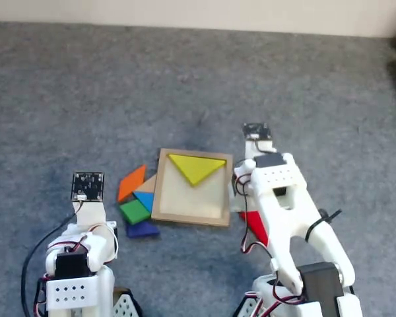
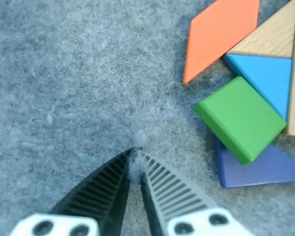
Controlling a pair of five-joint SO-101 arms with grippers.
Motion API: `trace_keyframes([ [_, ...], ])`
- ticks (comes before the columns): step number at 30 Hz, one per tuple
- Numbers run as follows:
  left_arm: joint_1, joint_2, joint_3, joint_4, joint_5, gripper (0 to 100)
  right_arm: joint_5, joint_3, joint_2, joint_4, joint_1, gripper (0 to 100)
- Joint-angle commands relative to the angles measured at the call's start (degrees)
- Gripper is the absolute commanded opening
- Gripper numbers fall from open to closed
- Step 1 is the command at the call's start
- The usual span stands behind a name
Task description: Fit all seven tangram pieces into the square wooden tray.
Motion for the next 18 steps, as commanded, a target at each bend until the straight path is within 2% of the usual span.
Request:
trace_keyframes([
  [1,-0.40,-0.84,-0.04,0.26,-0.18,1,-0.53,2.15,-2.77,-4.79,-0.75,49.7],
  [4,-0.40,-0.84,-0.04,0.26,-0.18,1,-1.23,4.18,-2.77,-7.16,-0.75,49.7],
  [8,-0.40,-0.84,-0.04,0.26,-0.18,1,-6.33,5.67,-2.77,-8.75,-0.75,49.7],
  [15,-0.40,-0.84,-0.04,0.26,-0.18,1,-6.77,5.67,-2.77,-8.75,-0.75,49.7],
  [18,-0.40,-0.84,-0.04,0.26,-0.18,1,-10.02,5.67,-2.77,-8.75,-0.75,49.7],
])
